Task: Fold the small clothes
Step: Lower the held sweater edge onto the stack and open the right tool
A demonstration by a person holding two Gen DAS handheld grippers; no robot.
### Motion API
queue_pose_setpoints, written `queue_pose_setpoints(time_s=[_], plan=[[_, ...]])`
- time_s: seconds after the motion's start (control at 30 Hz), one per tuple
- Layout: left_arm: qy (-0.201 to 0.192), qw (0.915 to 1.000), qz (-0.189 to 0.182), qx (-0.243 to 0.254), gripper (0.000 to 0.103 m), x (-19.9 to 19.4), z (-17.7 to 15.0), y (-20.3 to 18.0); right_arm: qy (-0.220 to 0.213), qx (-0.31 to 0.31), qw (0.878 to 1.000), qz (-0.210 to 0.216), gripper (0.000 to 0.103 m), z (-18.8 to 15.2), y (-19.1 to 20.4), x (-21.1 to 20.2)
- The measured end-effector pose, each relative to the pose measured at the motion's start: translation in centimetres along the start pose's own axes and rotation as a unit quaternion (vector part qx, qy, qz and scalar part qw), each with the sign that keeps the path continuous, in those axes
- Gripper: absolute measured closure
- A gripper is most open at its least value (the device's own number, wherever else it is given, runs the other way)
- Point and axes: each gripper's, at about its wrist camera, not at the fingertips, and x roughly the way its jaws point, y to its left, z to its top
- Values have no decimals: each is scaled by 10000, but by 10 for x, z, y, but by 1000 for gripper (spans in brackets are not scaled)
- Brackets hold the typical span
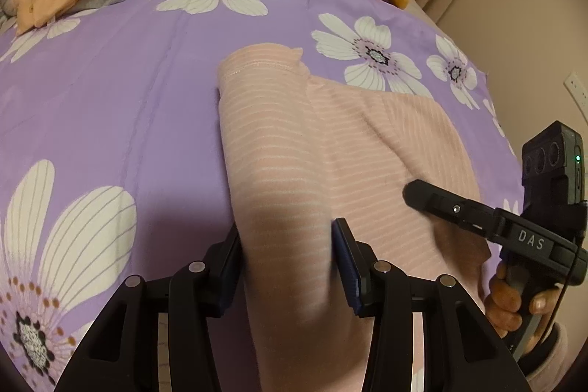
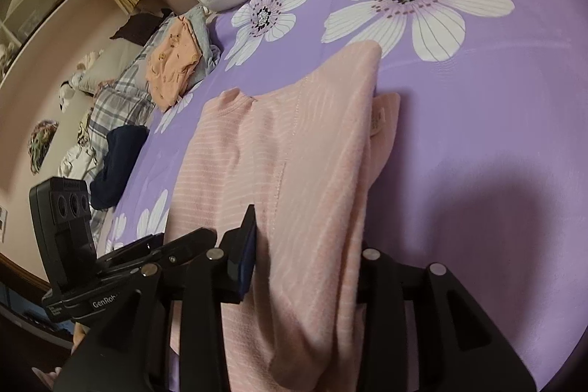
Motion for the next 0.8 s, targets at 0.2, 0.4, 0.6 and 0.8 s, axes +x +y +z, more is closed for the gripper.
queue_pose_setpoints(time_s=[0.2,0.4,0.6,0.8], plan=[[-10,10000,1,-23,58,-3,-2,2,-7,50,10000,22,66,0,-2,-3],[-11,10000,15,-11,58,-6,-4,4,-48,157,9998,58,65,2,-8,-7],[-20,10000,59,-13,58,-11,-7,6,-166,326,9993,33,65,4,-16,-16],[-27,9999,122,-27,58,-17,-14,7,-384,377,9983,-210,65,11,-23,-30]])
